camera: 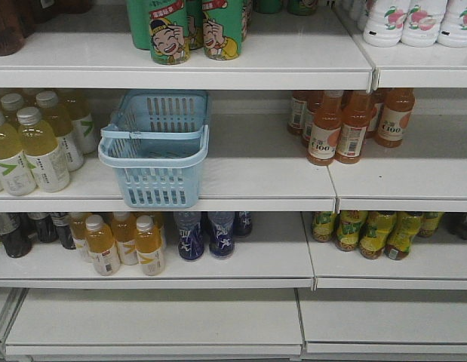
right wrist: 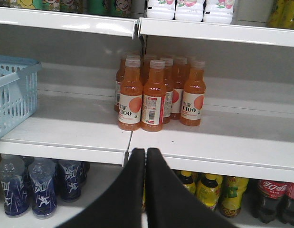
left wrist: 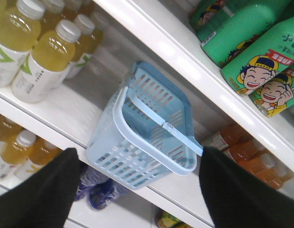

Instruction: Place coke in basket with both arms

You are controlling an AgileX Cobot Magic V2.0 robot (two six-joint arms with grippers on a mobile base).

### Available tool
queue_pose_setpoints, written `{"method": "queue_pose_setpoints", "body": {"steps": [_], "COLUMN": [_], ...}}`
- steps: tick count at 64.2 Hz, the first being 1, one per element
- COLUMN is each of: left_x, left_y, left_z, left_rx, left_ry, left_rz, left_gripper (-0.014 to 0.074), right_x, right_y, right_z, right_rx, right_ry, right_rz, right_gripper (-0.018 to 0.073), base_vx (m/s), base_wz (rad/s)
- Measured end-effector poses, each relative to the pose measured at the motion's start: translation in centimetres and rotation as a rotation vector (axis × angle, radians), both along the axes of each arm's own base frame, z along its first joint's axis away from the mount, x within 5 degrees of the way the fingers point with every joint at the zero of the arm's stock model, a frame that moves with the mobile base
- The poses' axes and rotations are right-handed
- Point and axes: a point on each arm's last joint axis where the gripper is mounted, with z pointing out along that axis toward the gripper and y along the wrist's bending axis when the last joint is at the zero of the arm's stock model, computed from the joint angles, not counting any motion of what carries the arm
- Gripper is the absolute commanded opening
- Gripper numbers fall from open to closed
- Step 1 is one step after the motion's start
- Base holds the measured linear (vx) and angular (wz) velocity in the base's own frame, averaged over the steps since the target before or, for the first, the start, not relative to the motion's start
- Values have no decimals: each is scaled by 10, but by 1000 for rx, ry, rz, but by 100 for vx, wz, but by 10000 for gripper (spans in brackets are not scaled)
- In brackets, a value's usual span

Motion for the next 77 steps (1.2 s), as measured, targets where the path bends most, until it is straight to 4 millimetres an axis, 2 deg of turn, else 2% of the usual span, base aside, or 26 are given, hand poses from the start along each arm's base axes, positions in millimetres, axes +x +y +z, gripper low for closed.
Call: {"method": "queue_pose_setpoints", "body": {"steps": [14, 25, 30, 48, 67, 77], "left_x": [63, 106, 123, 171, 209, 225], "left_y": [-12, -19, -20, -33, -74, -86], "left_z": [3, -9, -20, -47, -74, -84], "left_rx": [-330, -623, -699, -786, -811, -800], "left_ry": [161, 246, 284, 359, 388, 396], "left_rz": [-14, 31, 52, 1, -78, -102], "left_gripper": [514, 514, 512, 512, 512, 512], "right_x": [0, 0, 0, 0, 0, 0], "right_y": [0, 0, 0, 0, 0, 0], "right_z": [0, 0, 0, 0, 0, 0], "right_rx": [0, 0, 0, 0, 0, 0], "right_ry": [0, 0, 0, 0, 0, 0], "right_rz": [0, 0, 0, 0, 0, 0], "right_gripper": [-9, -9, -9, -9, -9, -9], "base_vx": [0, 0, 0, 0, 0, 0], "base_wz": [0, 0, 0, 0, 0, 0]}}
